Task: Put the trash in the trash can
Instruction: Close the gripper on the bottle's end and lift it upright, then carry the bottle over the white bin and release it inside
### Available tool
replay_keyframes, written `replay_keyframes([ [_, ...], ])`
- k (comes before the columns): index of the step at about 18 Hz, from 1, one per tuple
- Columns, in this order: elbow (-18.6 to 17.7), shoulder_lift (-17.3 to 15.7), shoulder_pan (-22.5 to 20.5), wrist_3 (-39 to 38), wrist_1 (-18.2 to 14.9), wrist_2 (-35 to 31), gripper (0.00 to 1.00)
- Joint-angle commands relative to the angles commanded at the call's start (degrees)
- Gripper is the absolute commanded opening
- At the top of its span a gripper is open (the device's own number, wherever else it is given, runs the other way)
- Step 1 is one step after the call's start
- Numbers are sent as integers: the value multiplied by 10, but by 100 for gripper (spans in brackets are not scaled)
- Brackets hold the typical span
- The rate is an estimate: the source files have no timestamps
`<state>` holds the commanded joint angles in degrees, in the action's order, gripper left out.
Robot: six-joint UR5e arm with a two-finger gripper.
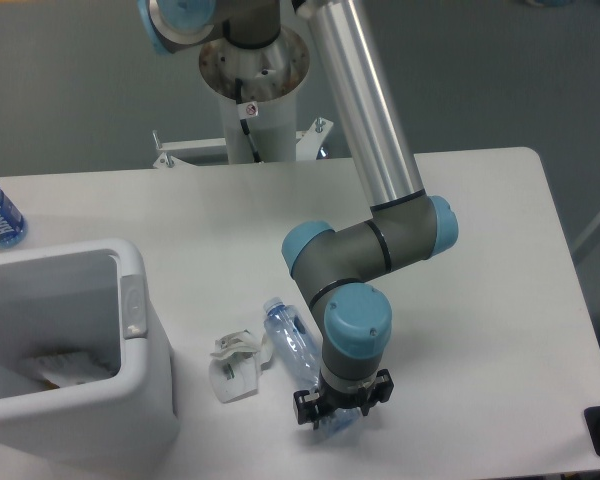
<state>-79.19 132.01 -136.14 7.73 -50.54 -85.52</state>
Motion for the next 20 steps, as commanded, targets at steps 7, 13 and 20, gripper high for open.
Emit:
replay_keyframes([
  [7, 8, -29, -2, 9, 0, 6, 51],
  [13, 45, -90, -33, 6, 18, 103, 51],
  [20, 145, -141, -48, -35, 63, 175, 52],
])
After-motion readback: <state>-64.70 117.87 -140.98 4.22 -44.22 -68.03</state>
